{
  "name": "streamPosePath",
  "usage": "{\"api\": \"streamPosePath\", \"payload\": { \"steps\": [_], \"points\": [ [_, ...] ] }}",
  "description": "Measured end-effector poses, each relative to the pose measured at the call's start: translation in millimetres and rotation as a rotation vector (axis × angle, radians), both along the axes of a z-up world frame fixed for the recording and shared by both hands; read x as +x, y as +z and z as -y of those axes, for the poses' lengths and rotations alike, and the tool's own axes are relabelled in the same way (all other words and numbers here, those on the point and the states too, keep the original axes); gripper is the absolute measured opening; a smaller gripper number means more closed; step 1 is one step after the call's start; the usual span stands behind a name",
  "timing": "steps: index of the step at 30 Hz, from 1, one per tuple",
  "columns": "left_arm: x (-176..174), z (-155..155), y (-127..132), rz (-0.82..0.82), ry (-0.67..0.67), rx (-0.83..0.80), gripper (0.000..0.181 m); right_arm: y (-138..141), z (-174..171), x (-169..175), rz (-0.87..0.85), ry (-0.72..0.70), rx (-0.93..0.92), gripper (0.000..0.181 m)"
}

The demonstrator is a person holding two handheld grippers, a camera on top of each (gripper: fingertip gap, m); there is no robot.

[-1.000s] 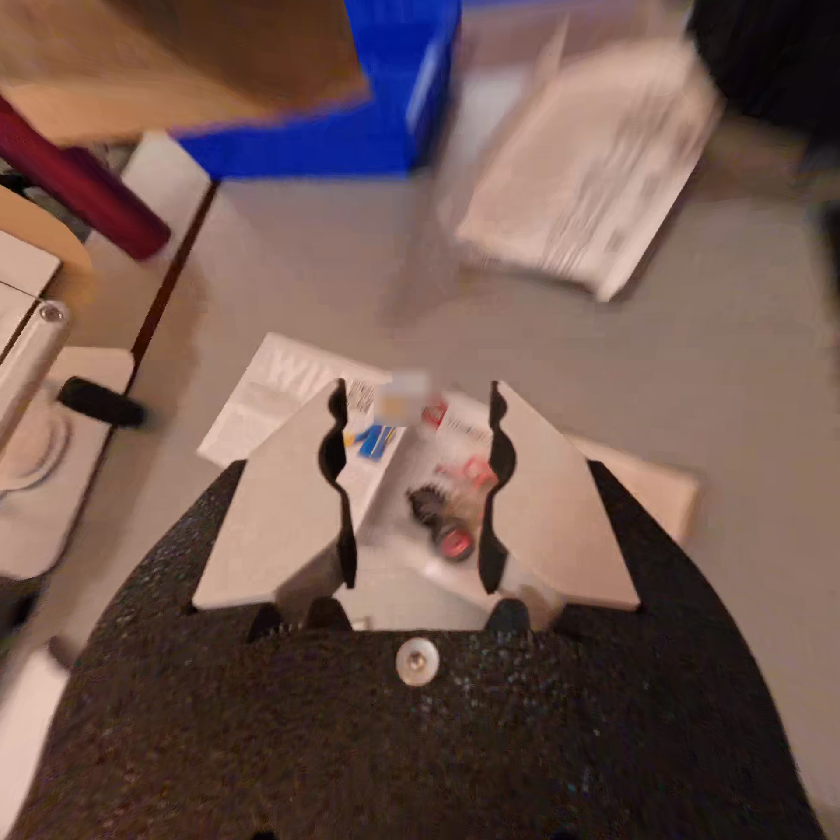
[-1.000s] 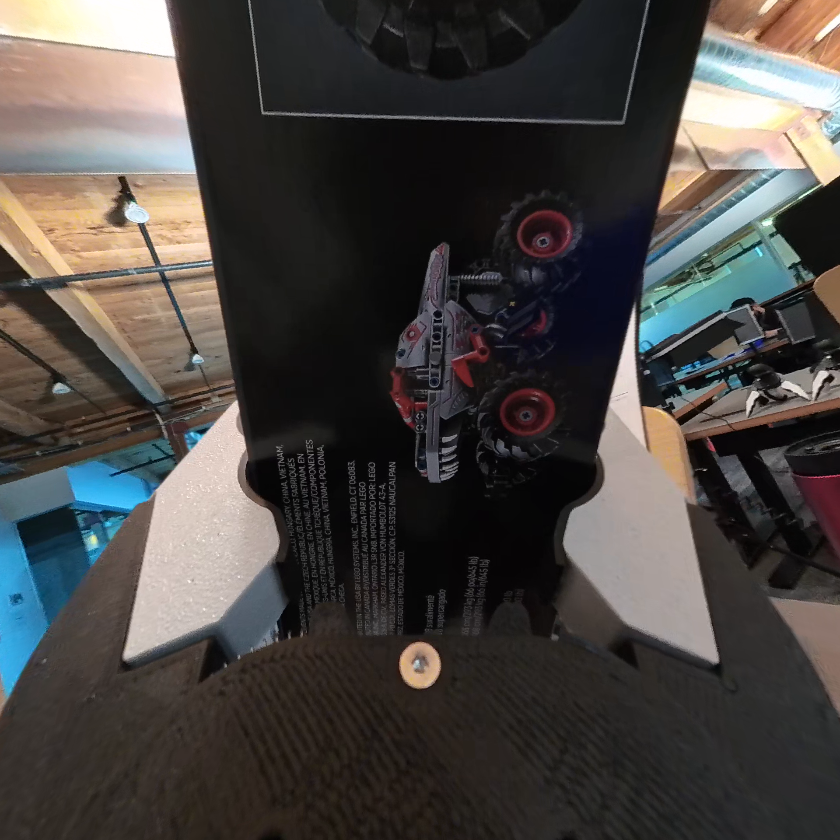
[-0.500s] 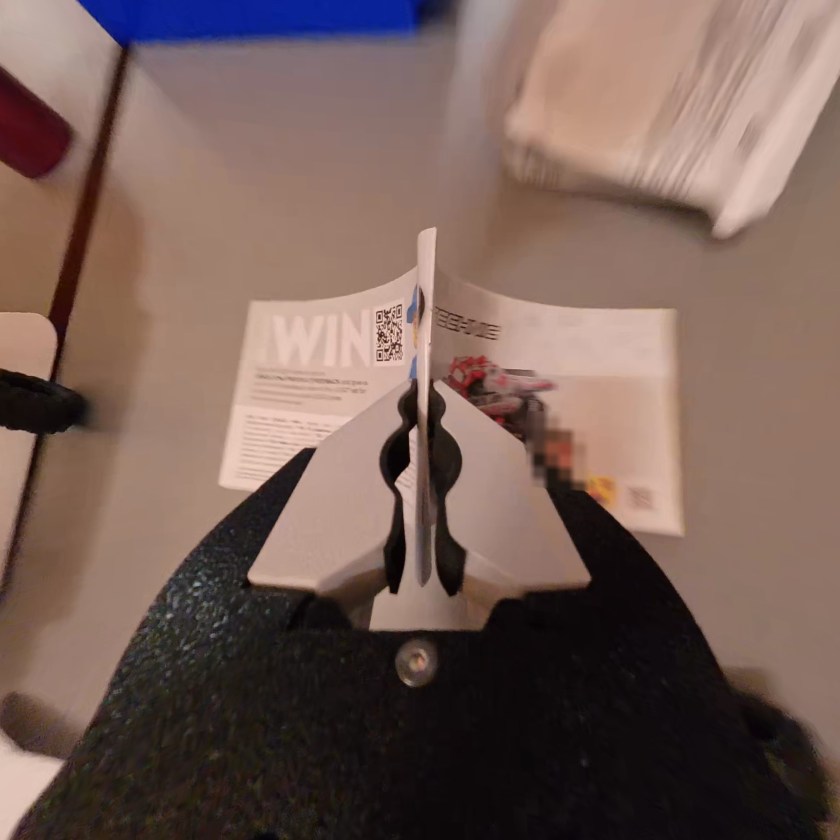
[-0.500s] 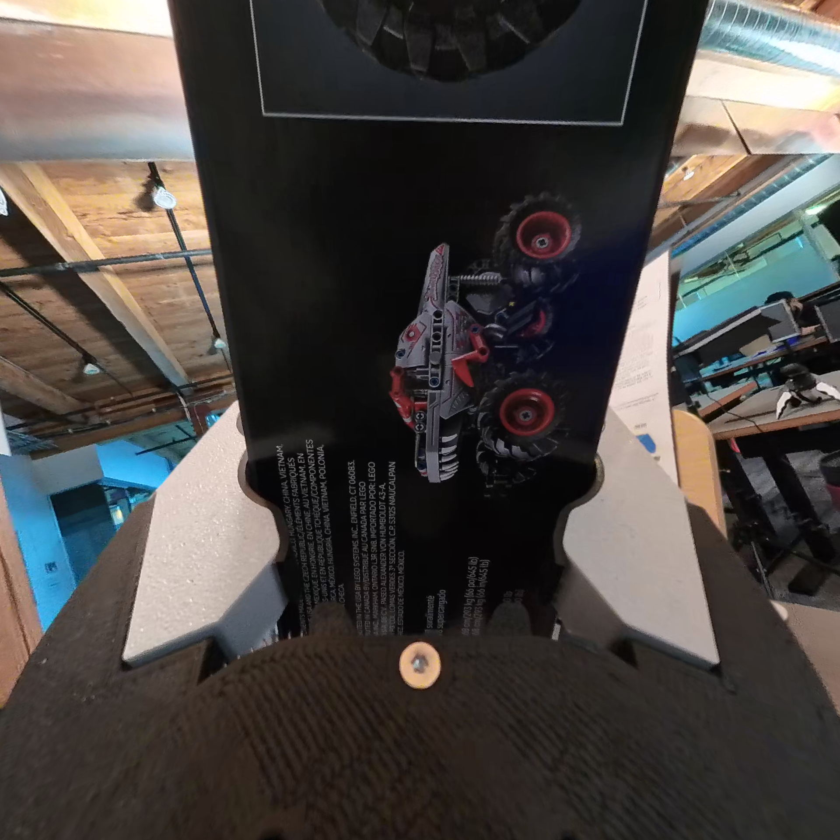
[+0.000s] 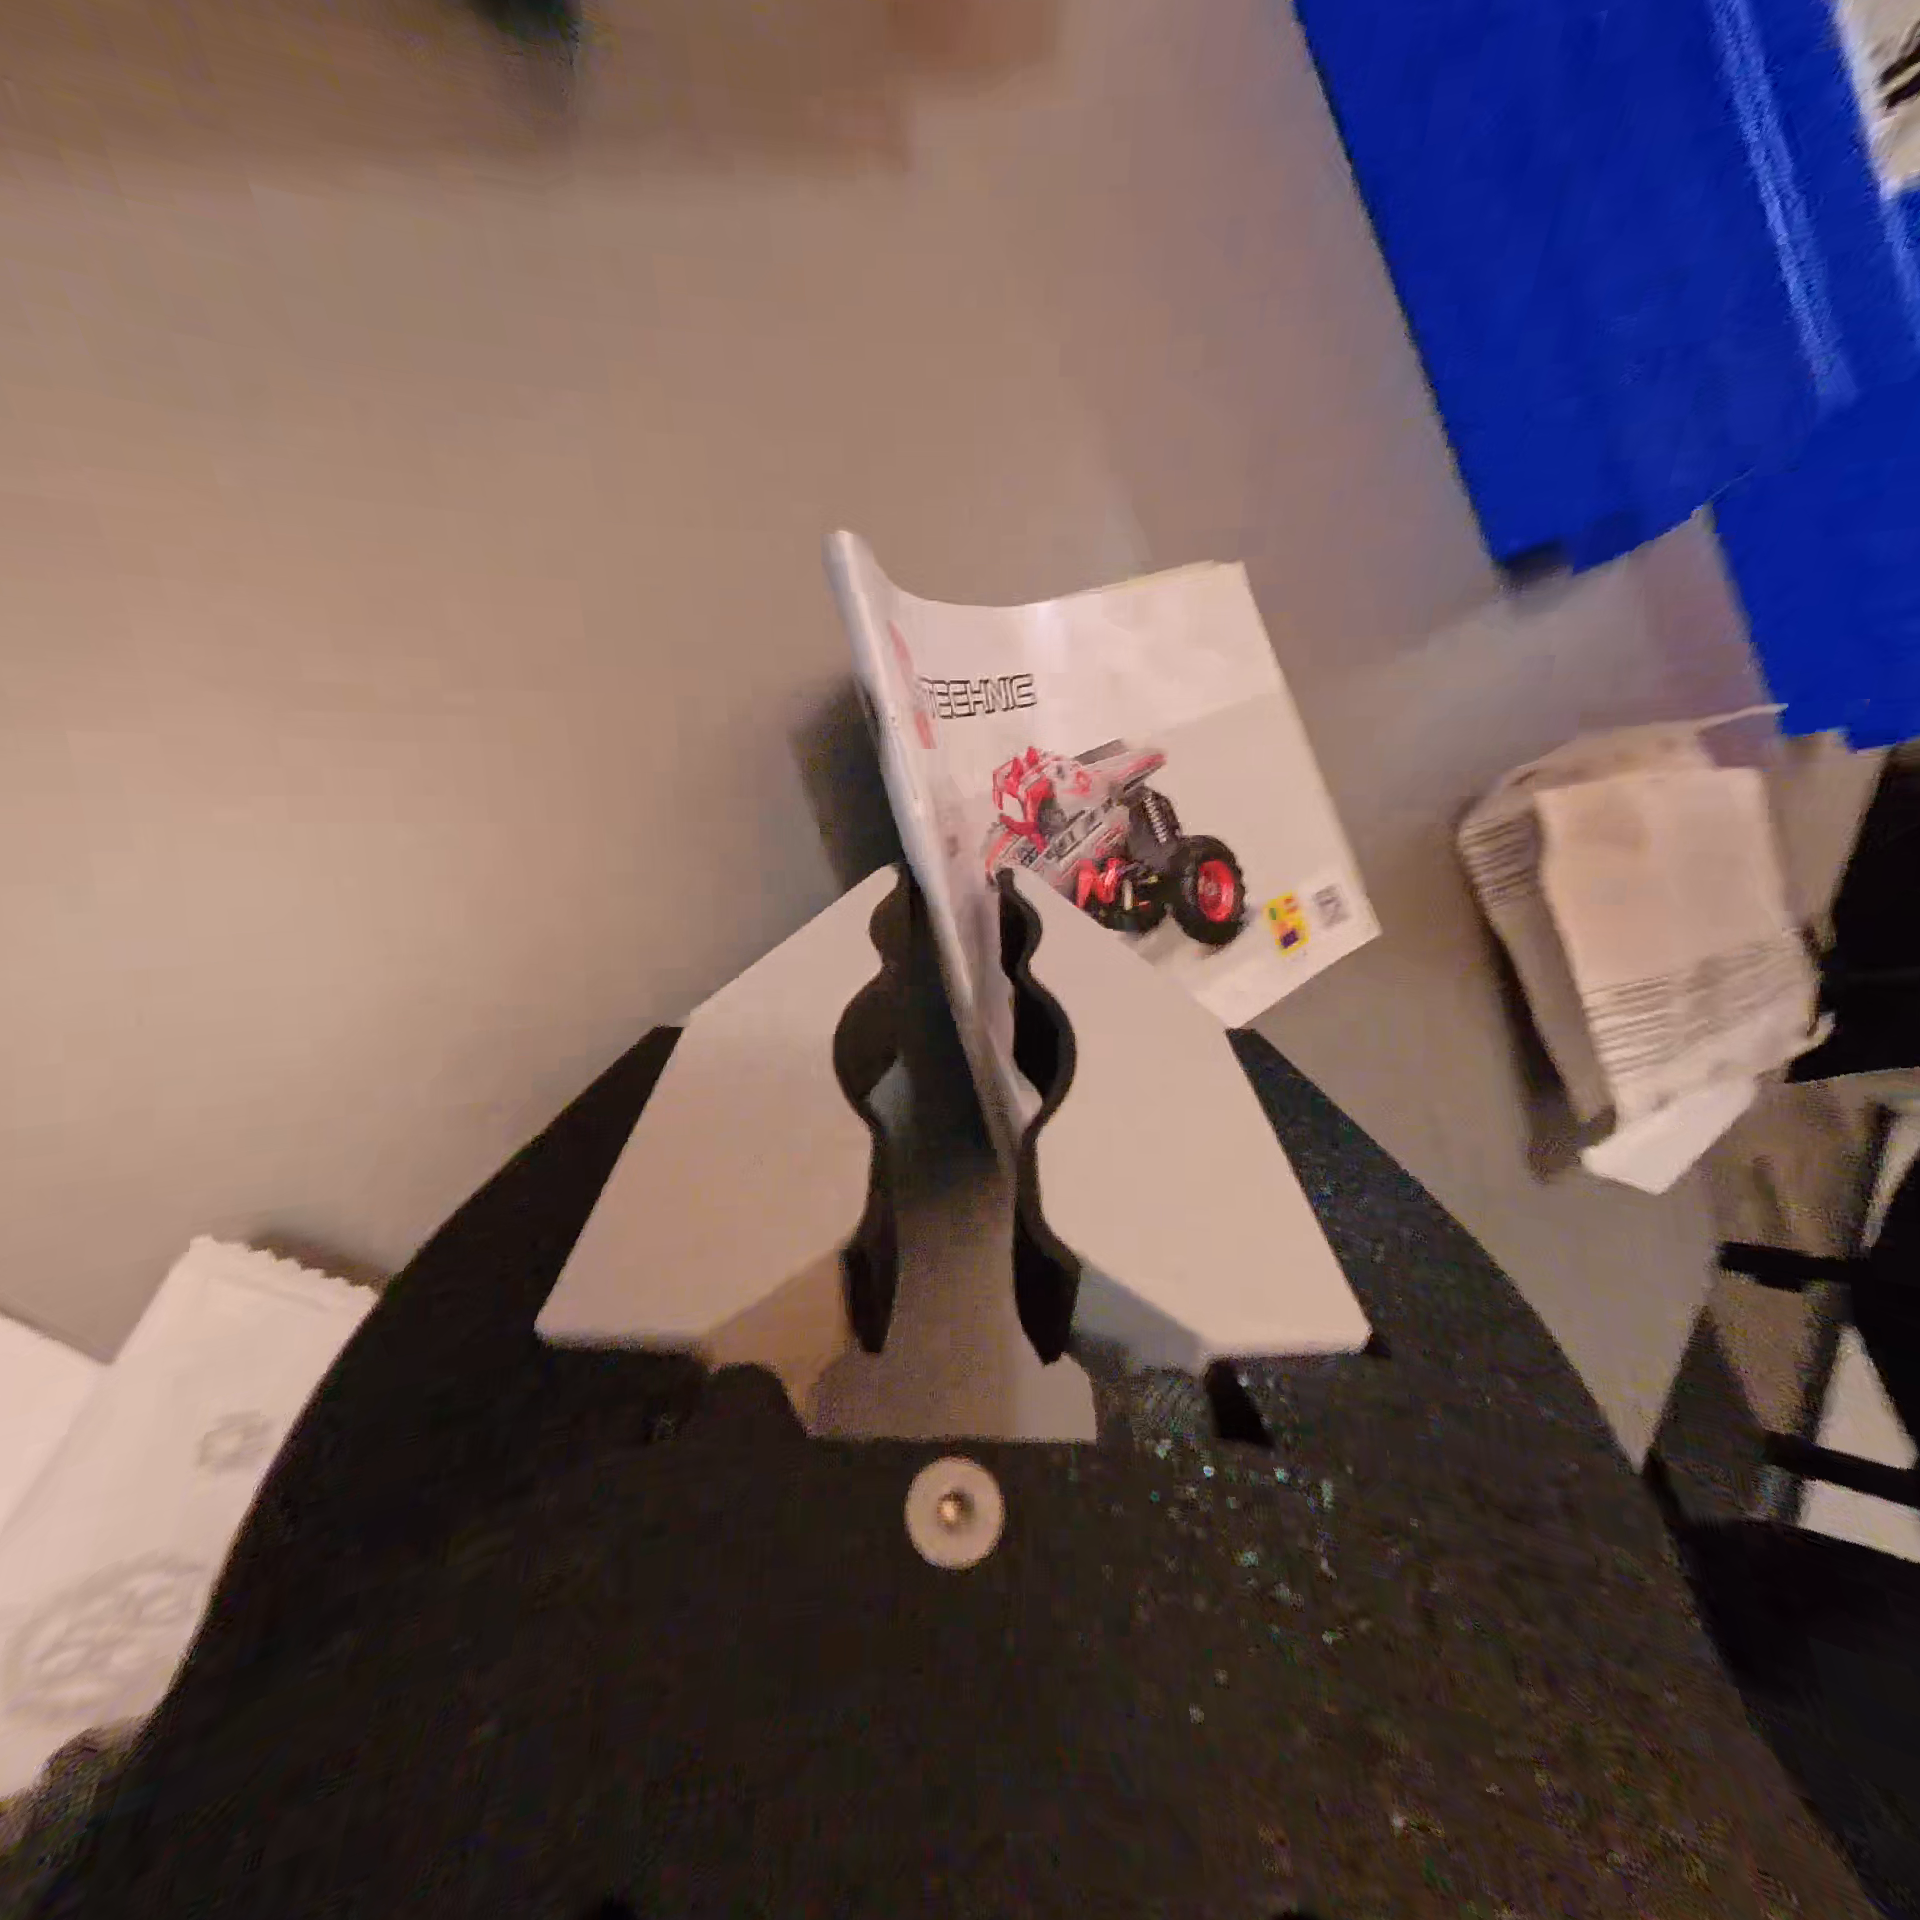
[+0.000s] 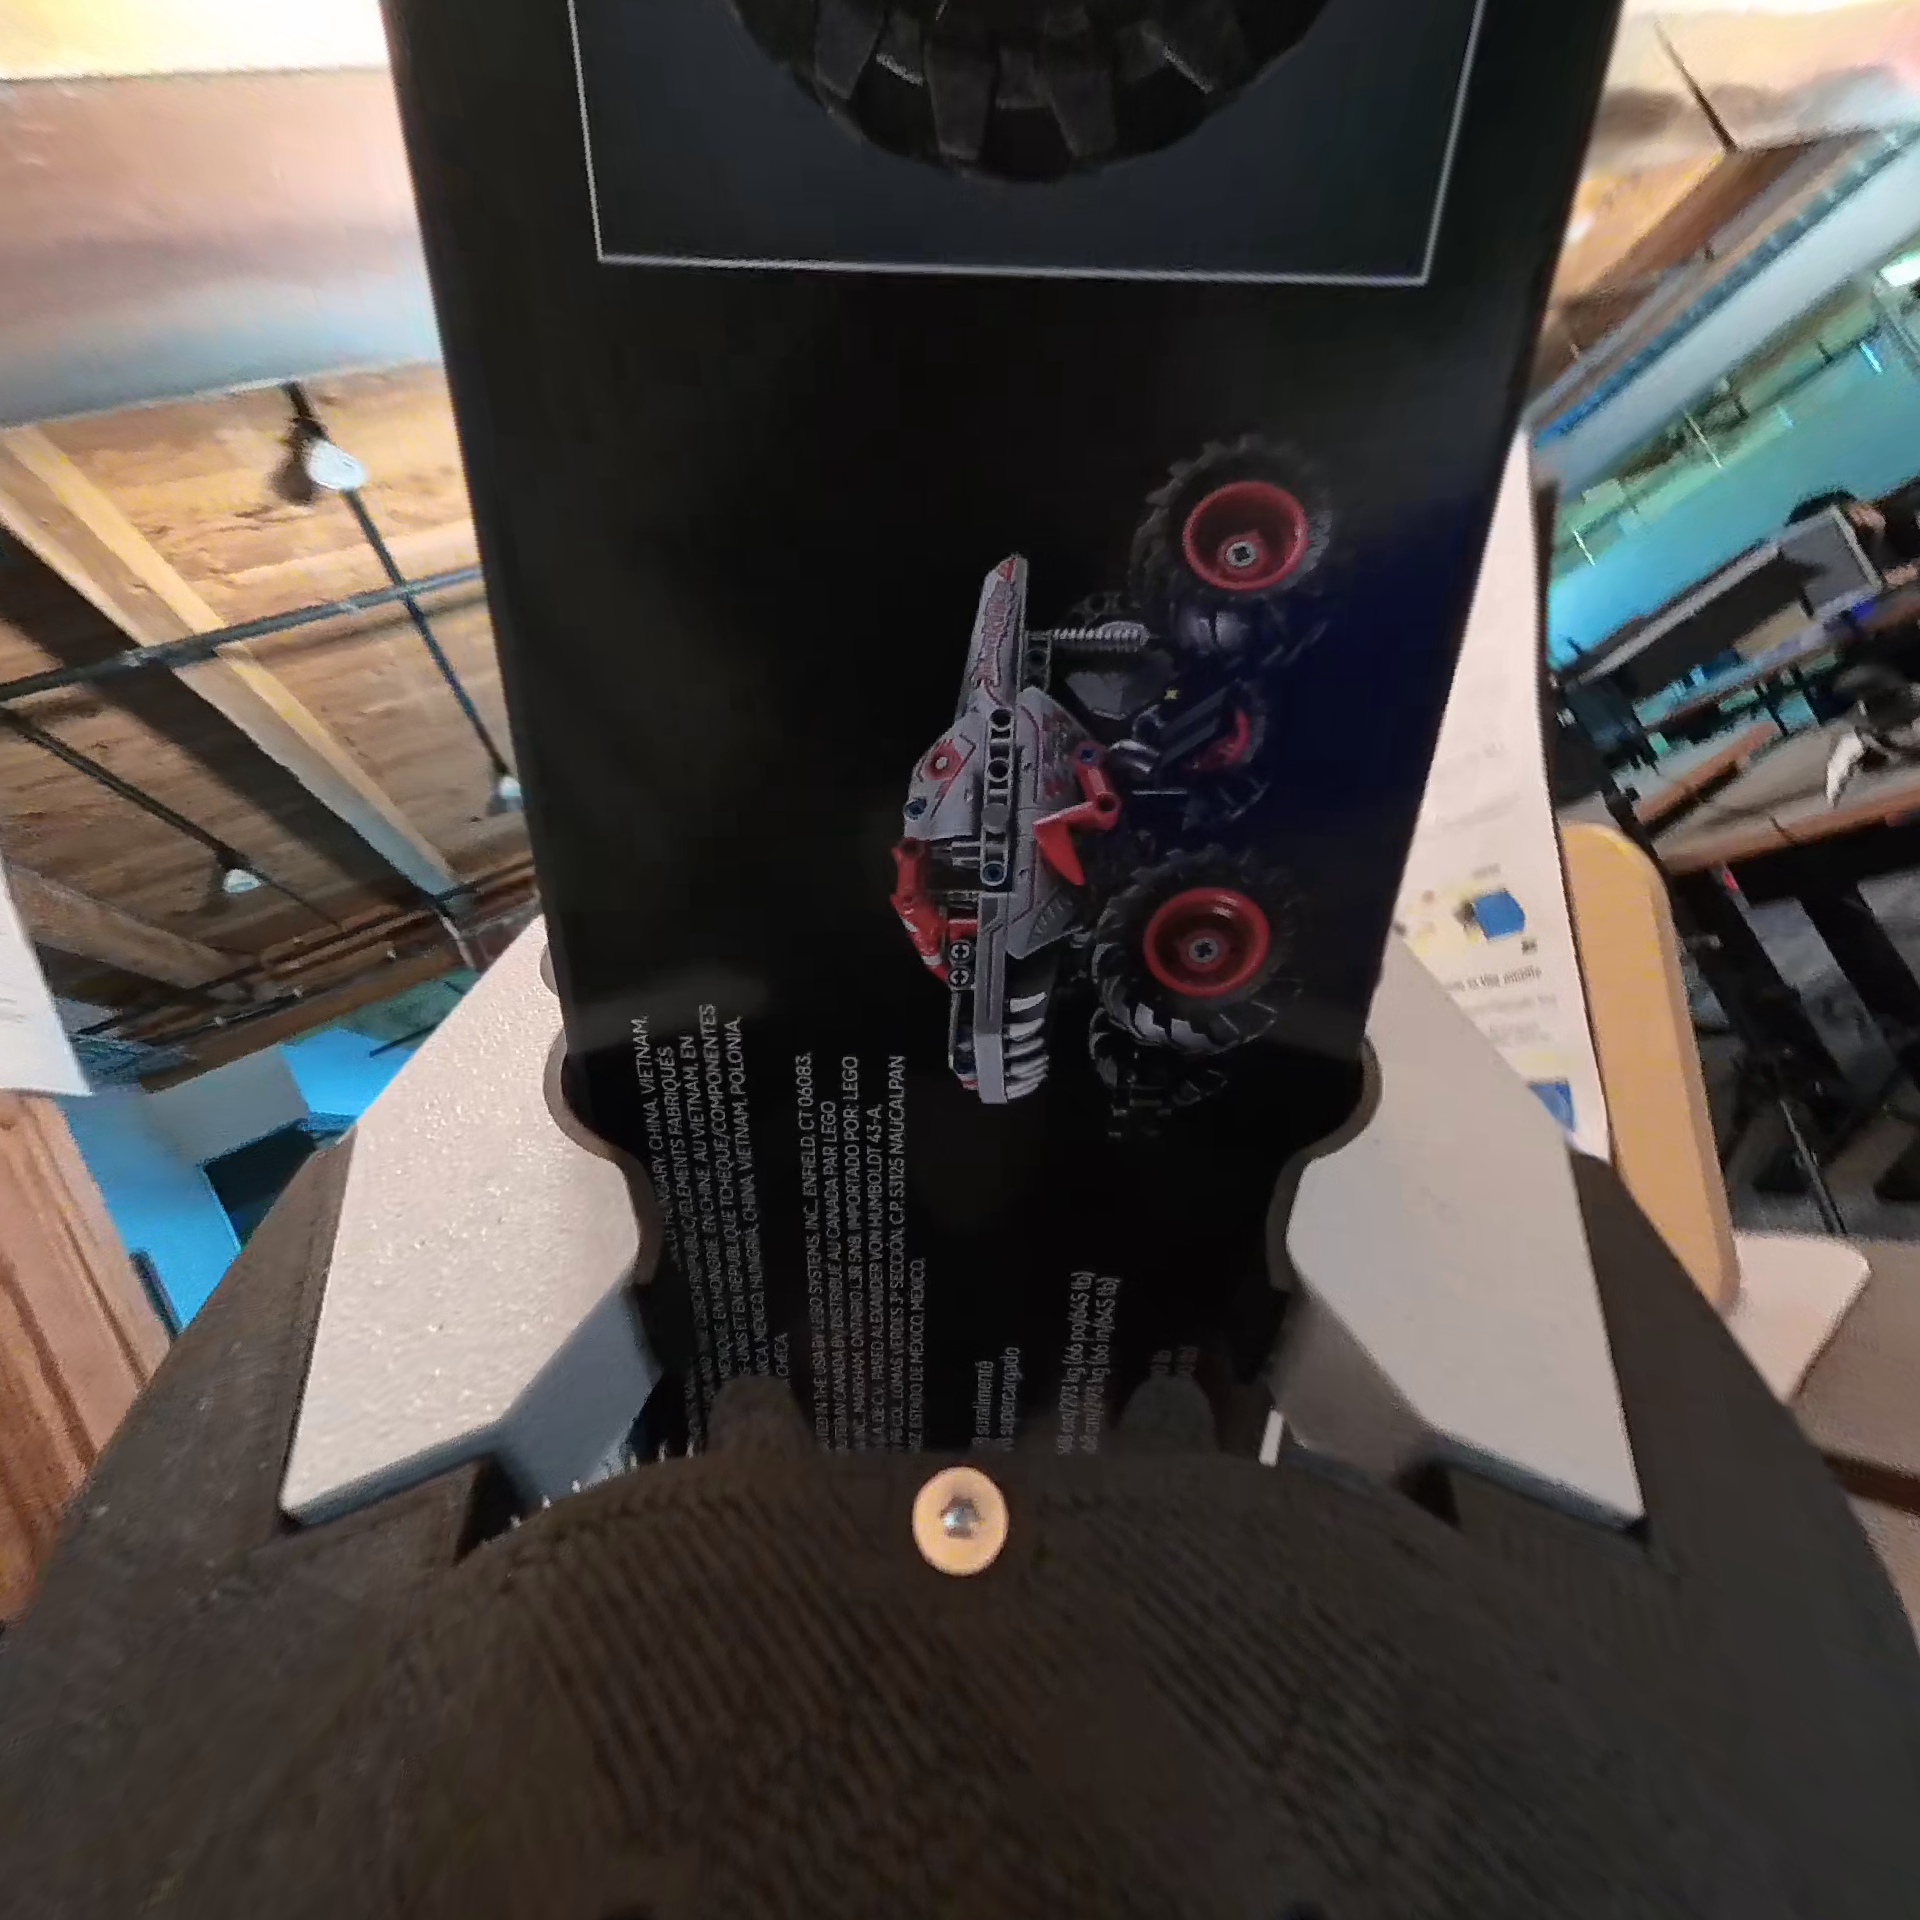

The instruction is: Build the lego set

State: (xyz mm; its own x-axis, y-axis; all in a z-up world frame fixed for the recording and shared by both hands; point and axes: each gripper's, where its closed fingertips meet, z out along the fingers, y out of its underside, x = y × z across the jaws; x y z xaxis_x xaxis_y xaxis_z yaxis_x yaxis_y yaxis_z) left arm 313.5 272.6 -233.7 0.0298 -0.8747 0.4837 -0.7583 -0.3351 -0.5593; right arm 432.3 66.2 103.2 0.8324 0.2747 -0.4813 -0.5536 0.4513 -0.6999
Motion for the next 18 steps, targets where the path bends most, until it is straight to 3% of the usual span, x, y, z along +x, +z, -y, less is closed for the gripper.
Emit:
{"api": "streamPosePath", "payload": {
  "steps": [3,4,5,8,10,12,14,16,18],
  "points": [
    [-3,-20,15,0.015,-0.045,0.314,0.056,-26,-18,5,-0.05,-0.006,-0.119,0.139],
    [-1,-26,32,0.065,-0.051,0.407,0.07,-33,-24,5,-0.05,-0.012,-0.159,0.139],
    [3,-25,56,0.158,-0.069,0.461,0.069,-40,-30,6,-0.048,-0.023,-0.2,0.139],
    [7,15,143,0.528,-0.185,0.447,0.08,-62,-47,10,-0.024,-0.1,-0.341,0.138],
    [5,49,183,0.683,-0.262,0.517,0.087,-77,-58,17,-0.005,-0.195,-0.434,0.138],
    [8,83,191,0.75,-0.376,0.758,0.103,-89,-75,14,-0.011,-0.203,-0.466,0.141],
    [16,97,189,0.79,-0.422,1.12,0.124,-99,-92,7,-0.102,-0.1,-0.422,0.138],
    [14,113,193,0.937,-0.462,1.47,0.112,-106,-99,5,-0.241,0.01,-0.359,0.138],
    [8,119,203,1.054,-0.41,1.783,0.077,-115,-100,6,-0.312,0.037,-0.348,0.138]
  ]
}}
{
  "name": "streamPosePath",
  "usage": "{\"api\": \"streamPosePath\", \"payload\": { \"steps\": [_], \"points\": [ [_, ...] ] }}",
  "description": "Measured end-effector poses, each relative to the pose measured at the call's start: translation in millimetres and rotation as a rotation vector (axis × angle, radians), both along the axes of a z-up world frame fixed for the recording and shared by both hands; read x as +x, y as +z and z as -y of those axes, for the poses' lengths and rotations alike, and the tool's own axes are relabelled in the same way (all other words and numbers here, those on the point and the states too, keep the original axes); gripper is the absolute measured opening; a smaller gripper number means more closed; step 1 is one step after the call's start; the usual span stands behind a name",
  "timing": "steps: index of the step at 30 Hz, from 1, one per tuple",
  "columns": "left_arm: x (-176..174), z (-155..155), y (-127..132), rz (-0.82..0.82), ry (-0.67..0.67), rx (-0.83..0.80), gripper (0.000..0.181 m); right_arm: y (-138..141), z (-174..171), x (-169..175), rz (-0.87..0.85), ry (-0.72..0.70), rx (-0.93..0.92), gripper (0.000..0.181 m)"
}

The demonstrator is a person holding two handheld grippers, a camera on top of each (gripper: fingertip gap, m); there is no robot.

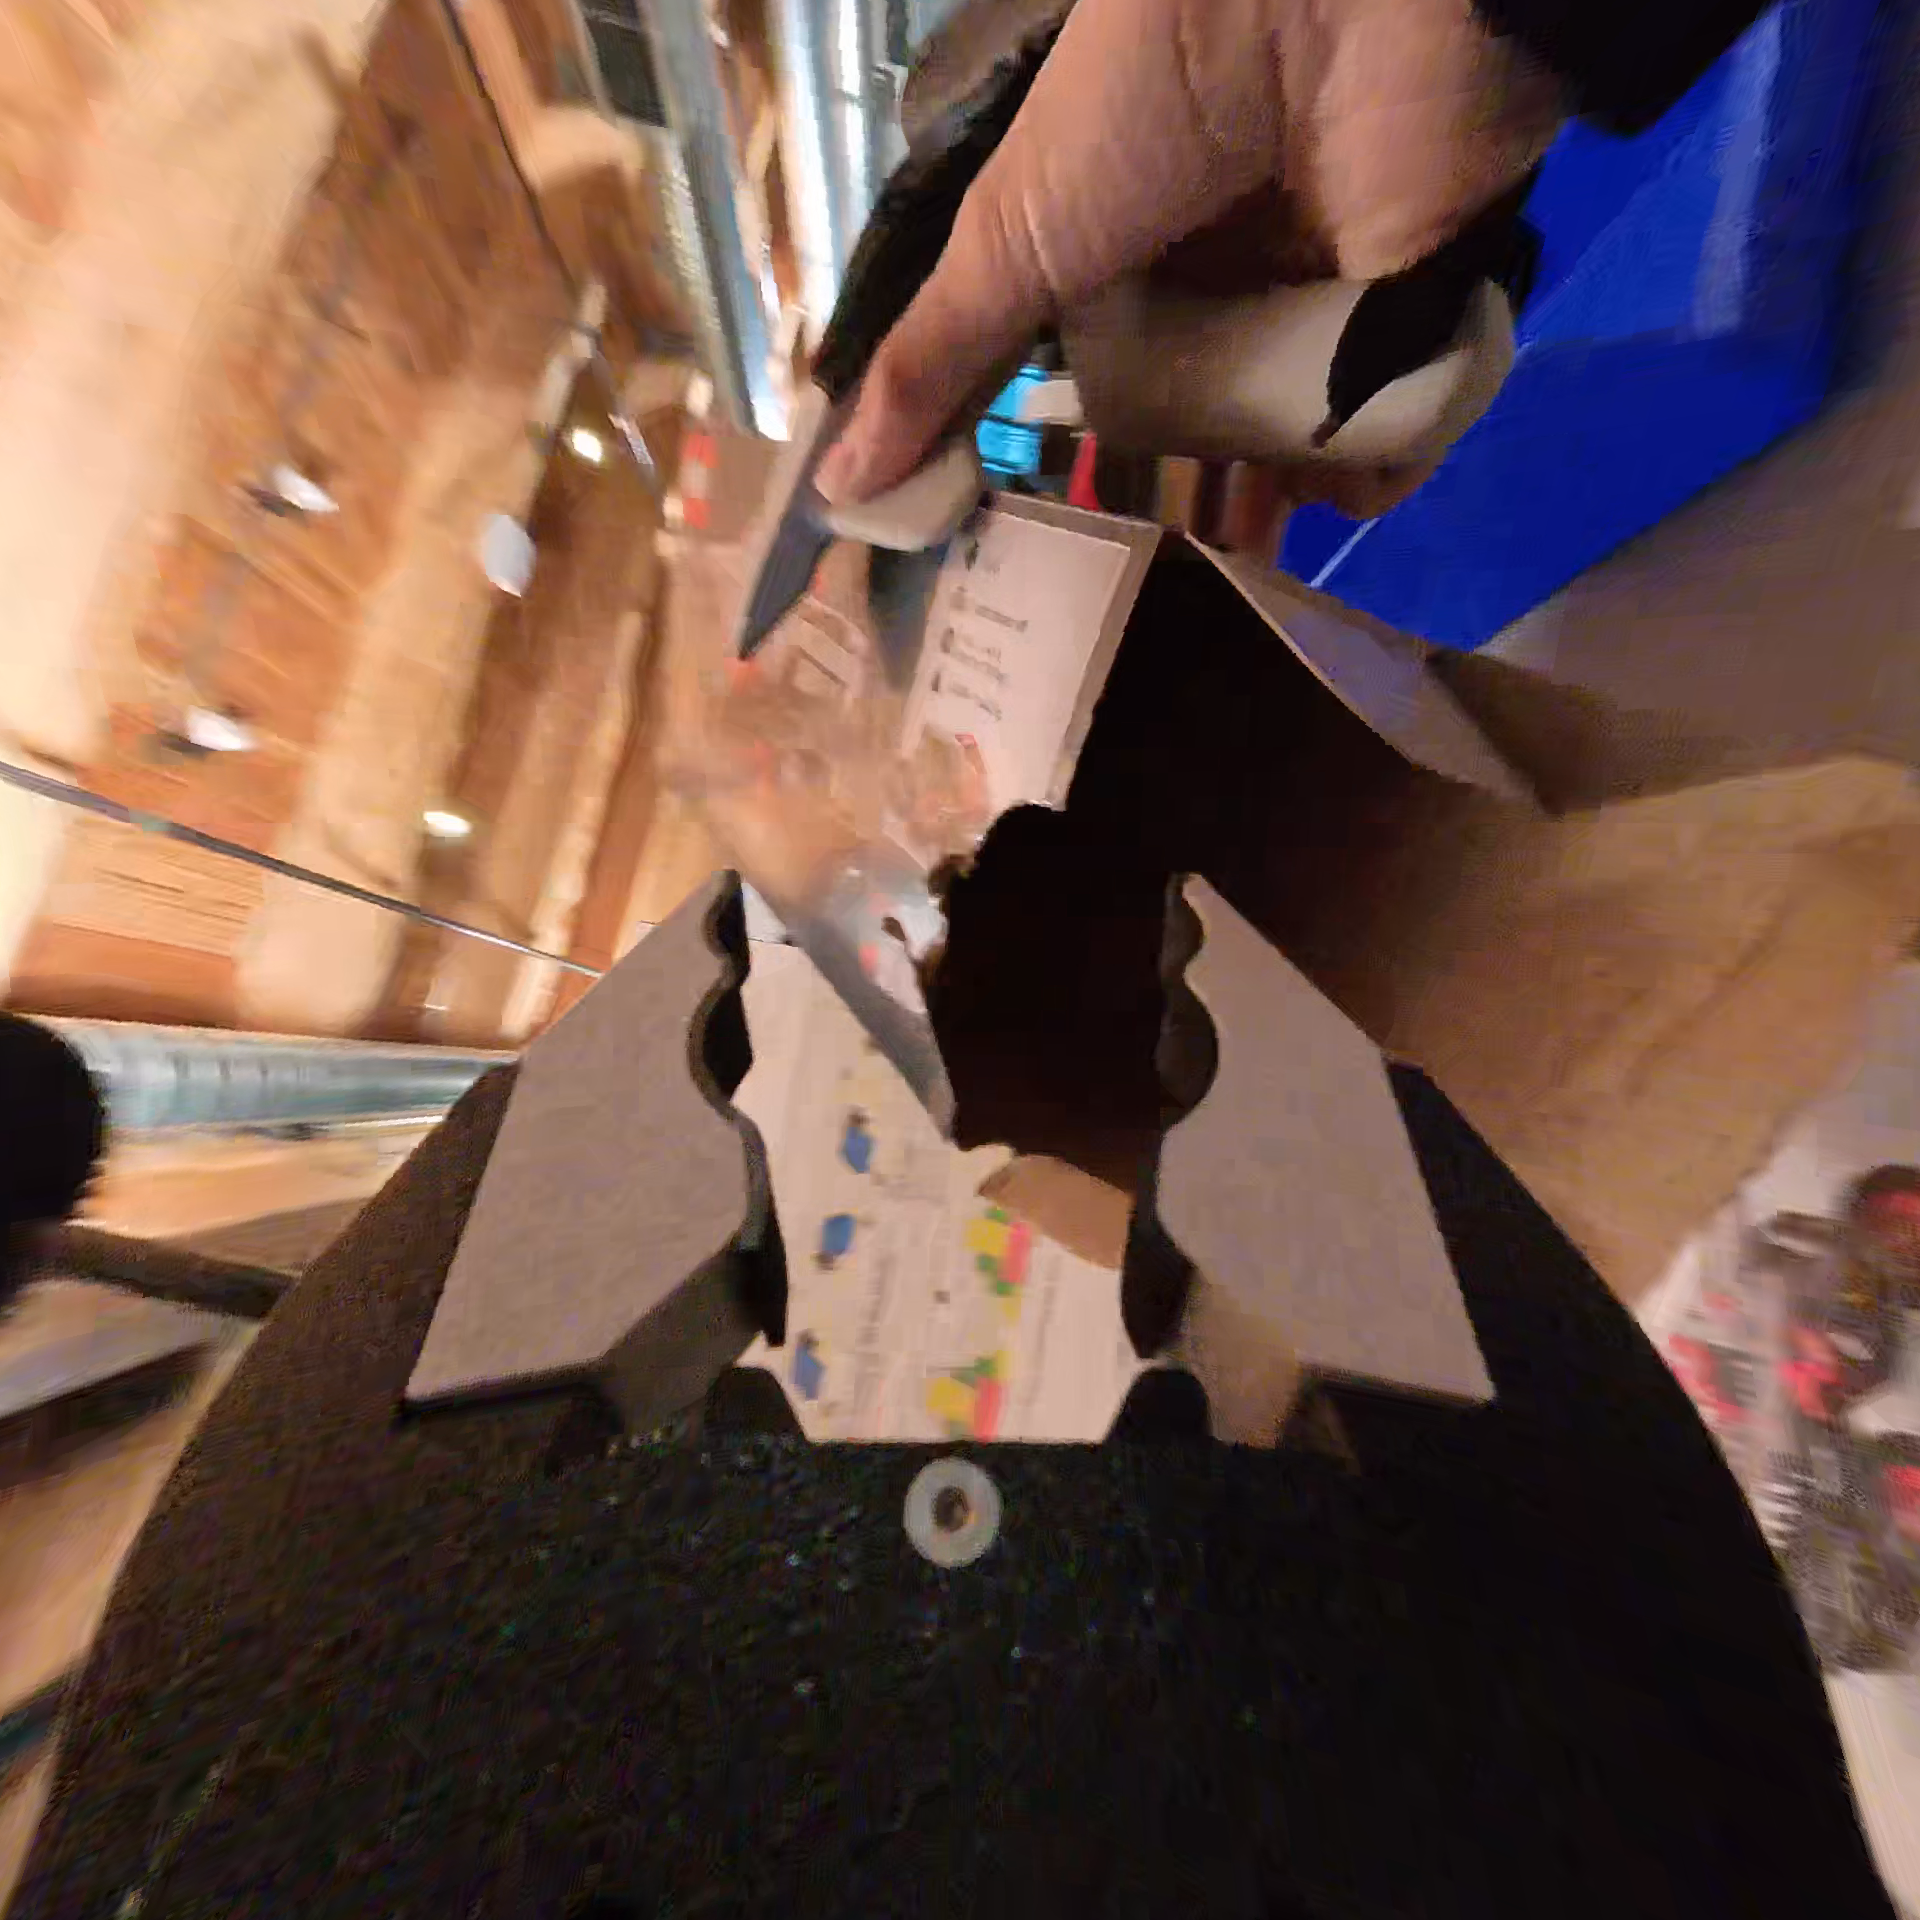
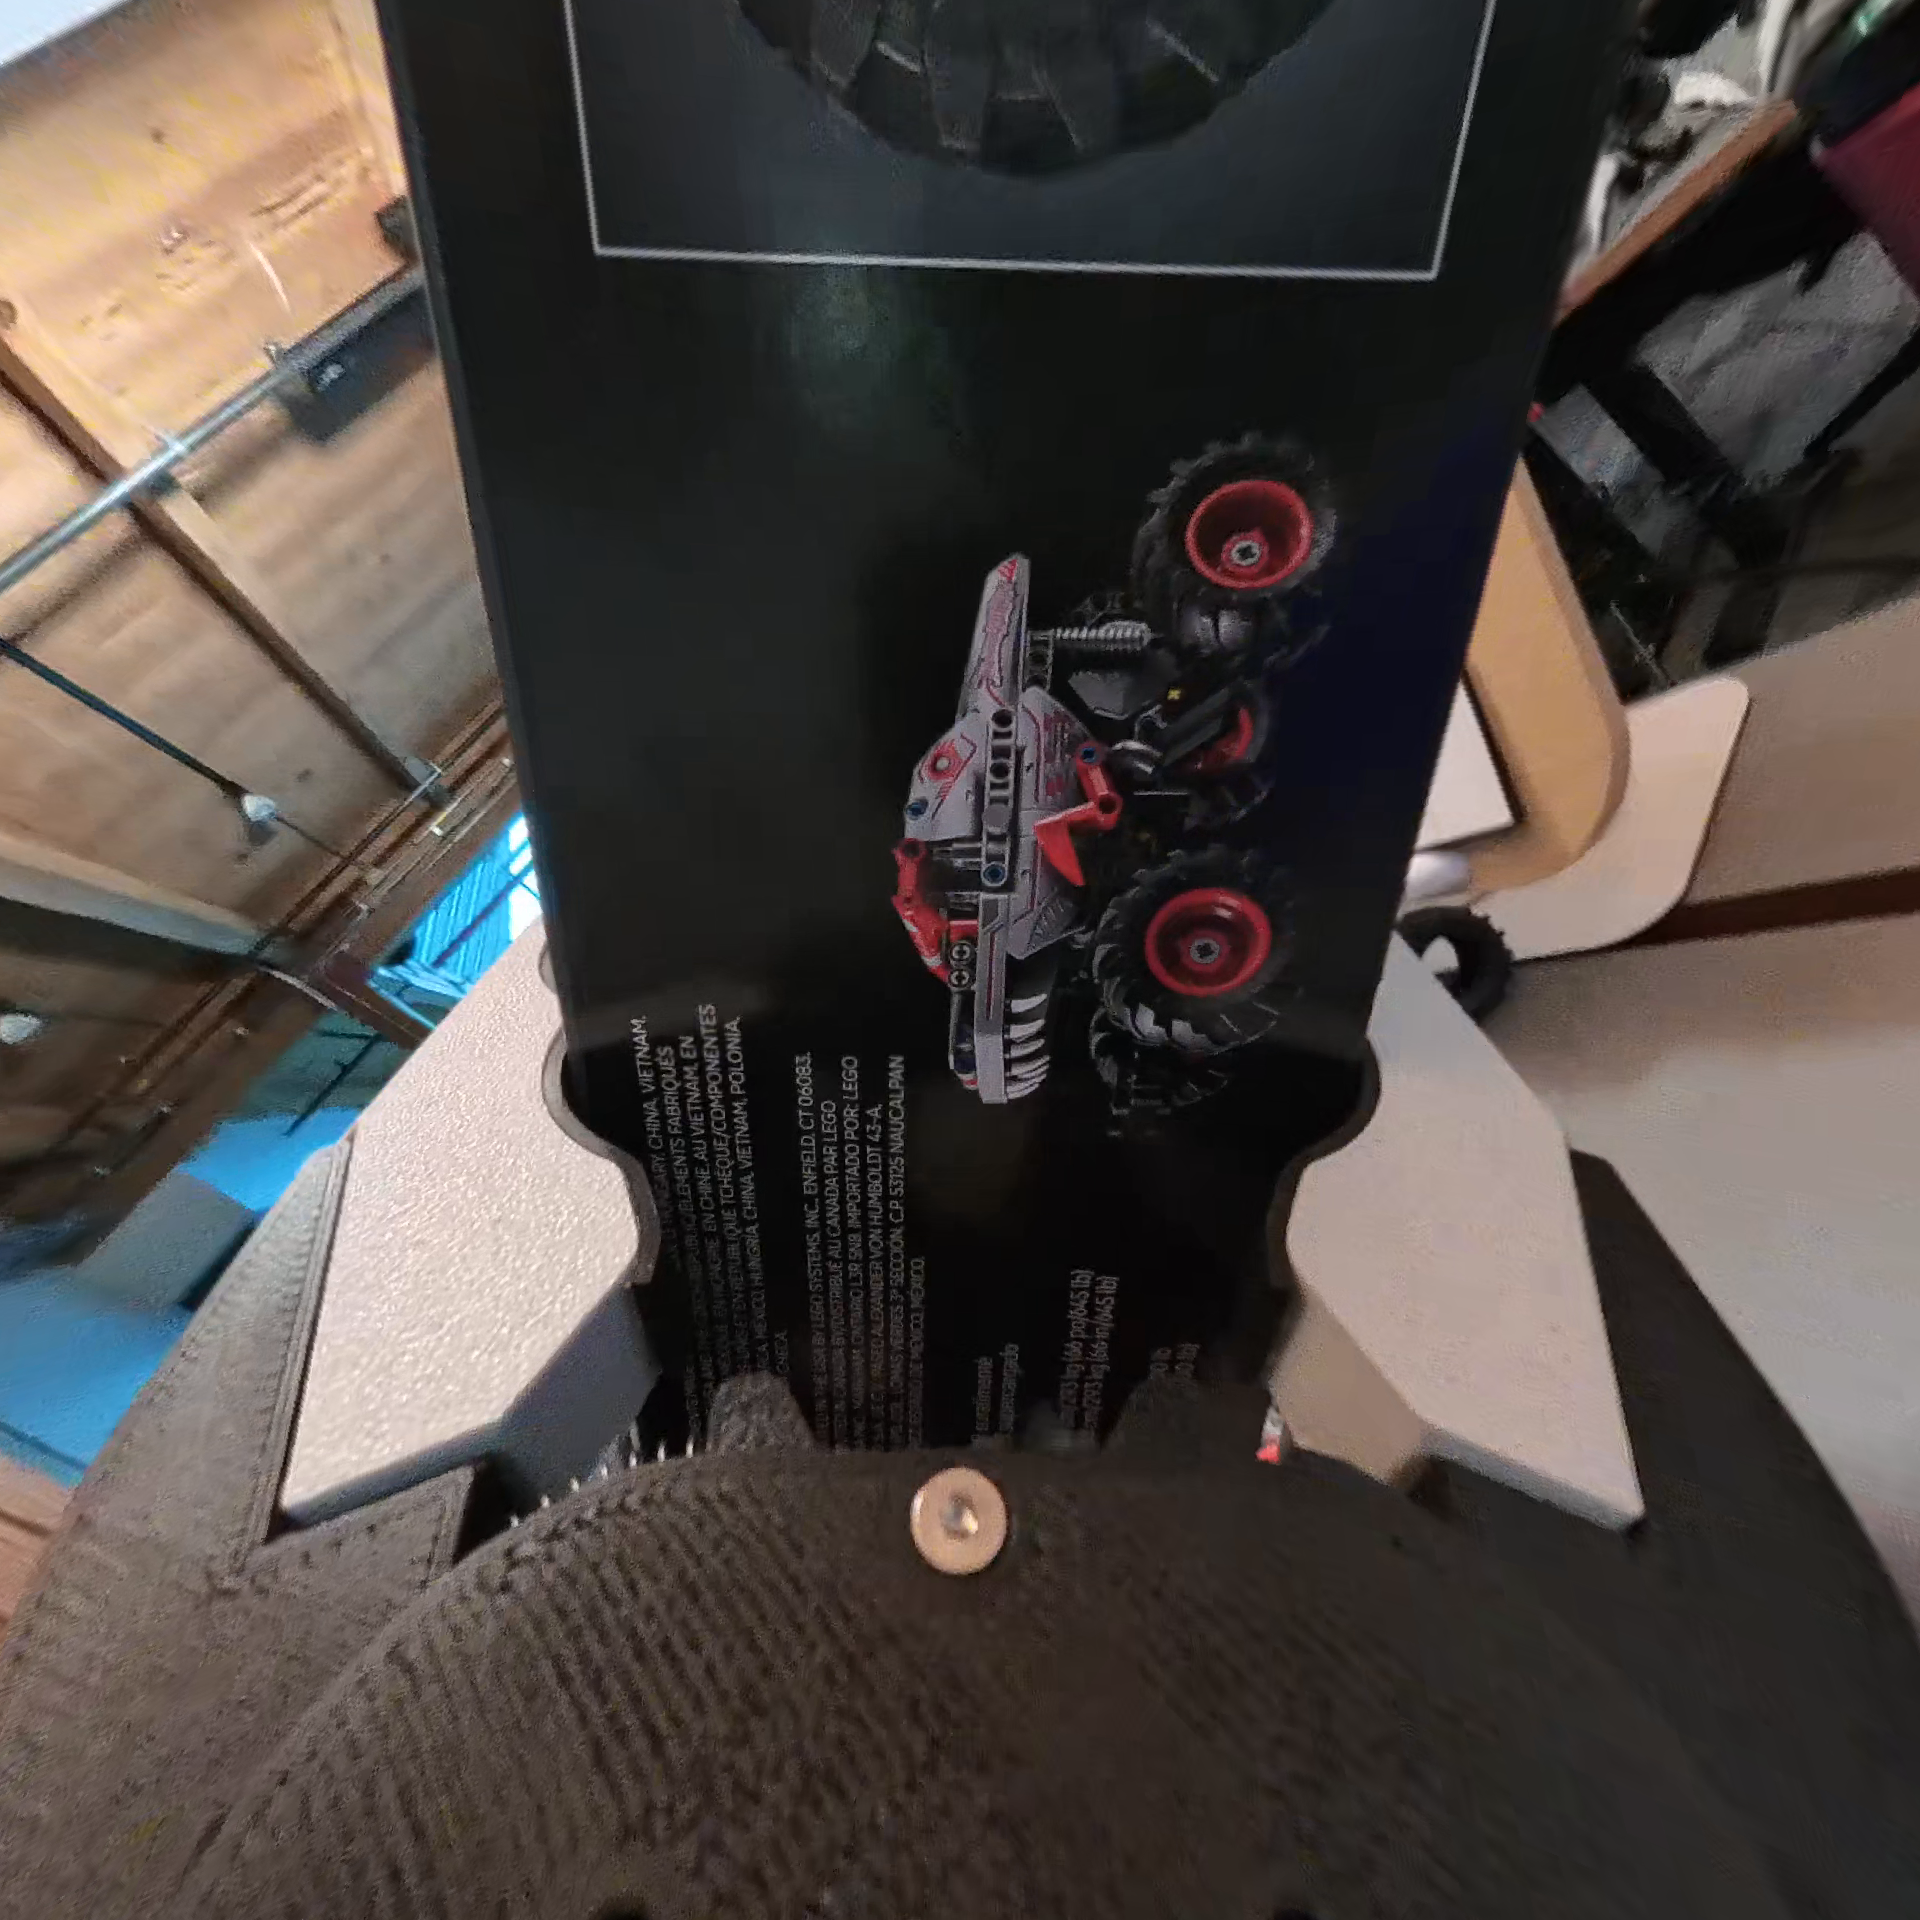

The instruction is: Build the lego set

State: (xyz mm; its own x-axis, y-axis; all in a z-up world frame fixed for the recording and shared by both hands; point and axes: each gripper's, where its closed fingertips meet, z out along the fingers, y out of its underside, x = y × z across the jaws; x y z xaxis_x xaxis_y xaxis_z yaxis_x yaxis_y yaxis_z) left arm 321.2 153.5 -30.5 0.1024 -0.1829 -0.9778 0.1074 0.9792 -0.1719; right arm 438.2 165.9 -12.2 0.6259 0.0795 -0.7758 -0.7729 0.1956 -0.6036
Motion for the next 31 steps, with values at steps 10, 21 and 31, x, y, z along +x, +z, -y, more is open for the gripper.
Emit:
{"api": "streamPosePath", "payload": {
  "steps": [10,21,31],
  "points": [
    [28,-6,11,0.138,0.13,0.108,0.004,-6,-4,-27,-0.037,0.102,0.048,0.139],
    [17,-78,47,-0.365,-0.332,-0.895,0.0,25,56,-50,1.149,-0.021,-0.339,0.134],
    [8,-65,6,-0.702,-0.607,-1.046,0.0,-4,39,-115,1.657,0.456,-0.526,0.139]
  ]
}}
